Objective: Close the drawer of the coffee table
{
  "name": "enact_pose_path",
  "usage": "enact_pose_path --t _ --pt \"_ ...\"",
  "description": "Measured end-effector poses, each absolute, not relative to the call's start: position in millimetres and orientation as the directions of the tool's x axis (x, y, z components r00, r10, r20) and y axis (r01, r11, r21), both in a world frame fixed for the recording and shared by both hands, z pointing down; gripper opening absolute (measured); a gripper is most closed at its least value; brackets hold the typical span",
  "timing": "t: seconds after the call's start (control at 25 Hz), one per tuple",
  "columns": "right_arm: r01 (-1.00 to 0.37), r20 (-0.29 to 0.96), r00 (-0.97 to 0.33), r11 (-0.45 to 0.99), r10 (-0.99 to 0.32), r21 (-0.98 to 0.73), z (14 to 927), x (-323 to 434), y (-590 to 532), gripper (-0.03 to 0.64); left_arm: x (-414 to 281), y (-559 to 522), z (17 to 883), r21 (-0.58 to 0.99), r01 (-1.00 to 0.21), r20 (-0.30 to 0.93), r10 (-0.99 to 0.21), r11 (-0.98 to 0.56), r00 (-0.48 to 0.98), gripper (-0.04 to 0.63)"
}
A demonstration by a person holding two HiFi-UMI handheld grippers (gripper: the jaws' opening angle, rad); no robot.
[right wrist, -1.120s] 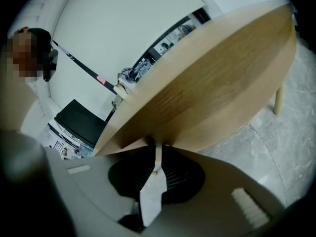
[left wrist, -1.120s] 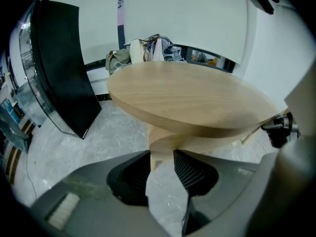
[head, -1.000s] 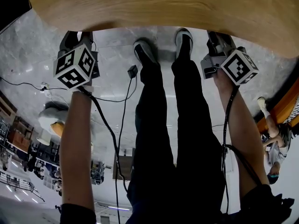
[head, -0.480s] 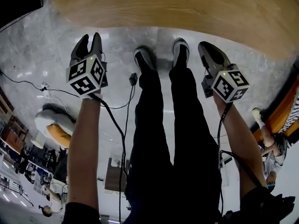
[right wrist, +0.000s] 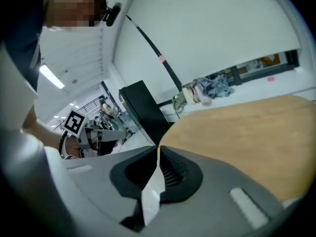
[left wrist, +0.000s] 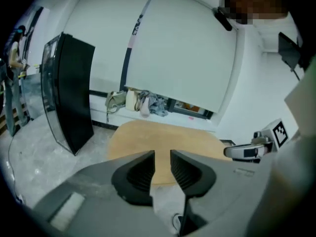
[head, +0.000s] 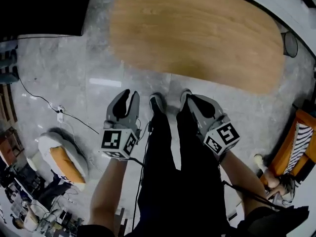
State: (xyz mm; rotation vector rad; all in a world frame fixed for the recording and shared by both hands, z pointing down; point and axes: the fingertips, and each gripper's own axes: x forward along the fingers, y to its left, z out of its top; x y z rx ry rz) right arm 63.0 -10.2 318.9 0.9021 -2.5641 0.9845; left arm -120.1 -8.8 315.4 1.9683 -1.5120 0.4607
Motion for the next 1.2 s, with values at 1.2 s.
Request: enact_pose_path --t 1.2 --pt "-0.695 0.01 -0.719 0.718 -0.695 -0.031 -130 12 -57 0.002 -113 -22 -150 -0.004 -0.933 -0.021 -0.933 -0.36 0.36 0.002"
